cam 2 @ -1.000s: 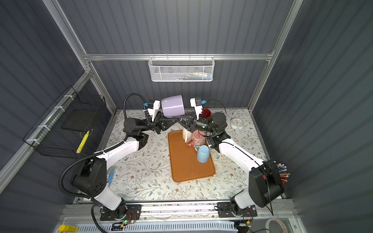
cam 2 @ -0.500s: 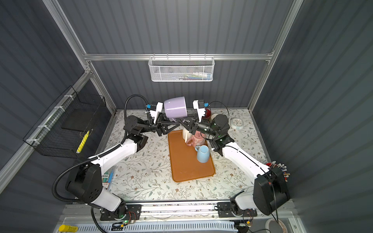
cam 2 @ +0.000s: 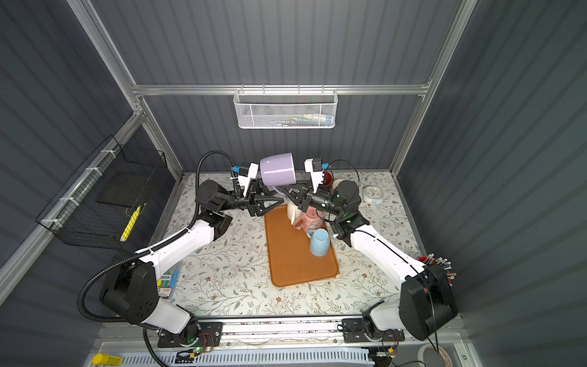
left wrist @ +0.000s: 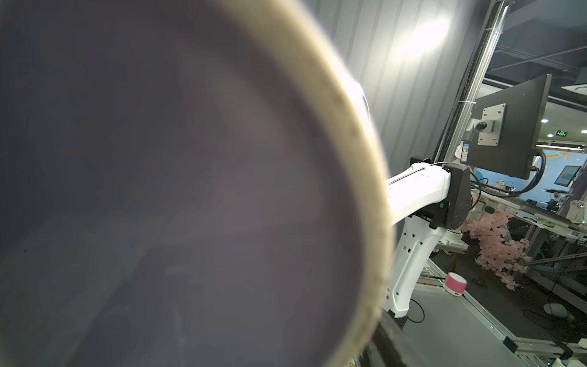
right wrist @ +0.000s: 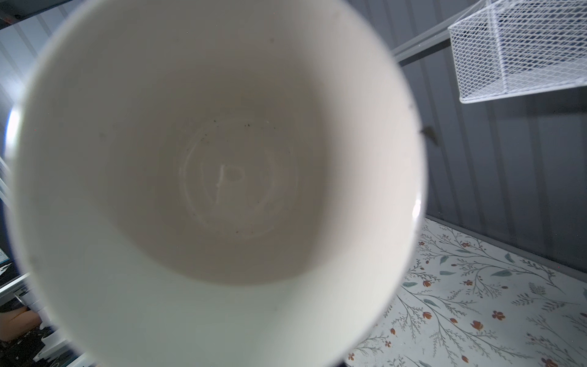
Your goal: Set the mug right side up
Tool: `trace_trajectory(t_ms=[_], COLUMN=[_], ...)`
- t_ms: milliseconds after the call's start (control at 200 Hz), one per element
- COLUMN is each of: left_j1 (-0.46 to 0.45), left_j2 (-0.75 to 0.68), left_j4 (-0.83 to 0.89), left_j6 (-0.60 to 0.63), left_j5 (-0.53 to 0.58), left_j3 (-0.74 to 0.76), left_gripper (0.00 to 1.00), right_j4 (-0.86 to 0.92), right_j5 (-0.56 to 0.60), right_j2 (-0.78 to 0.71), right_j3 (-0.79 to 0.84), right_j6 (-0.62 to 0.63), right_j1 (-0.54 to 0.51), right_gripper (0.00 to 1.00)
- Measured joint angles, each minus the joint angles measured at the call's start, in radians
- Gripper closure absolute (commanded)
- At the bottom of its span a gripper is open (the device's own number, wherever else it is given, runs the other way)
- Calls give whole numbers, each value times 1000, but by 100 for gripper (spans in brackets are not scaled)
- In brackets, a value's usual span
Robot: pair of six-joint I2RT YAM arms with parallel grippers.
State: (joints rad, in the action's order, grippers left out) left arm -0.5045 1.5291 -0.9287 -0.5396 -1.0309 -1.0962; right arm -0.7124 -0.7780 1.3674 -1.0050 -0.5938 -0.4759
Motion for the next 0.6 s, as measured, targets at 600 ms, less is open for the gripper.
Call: trace_trajectory(t_ms=[600], left_j1=[40], left_j2=[-67], left_j4=[346], left_j6=[192], left_j5=[229], left_j3=[51], left_gripper=[19], right_j4=[53], right_j5=[-7], right_j2=[-36], right_j3=[-1], right_j6=[-2], right_j1=[3], right_gripper=[100])
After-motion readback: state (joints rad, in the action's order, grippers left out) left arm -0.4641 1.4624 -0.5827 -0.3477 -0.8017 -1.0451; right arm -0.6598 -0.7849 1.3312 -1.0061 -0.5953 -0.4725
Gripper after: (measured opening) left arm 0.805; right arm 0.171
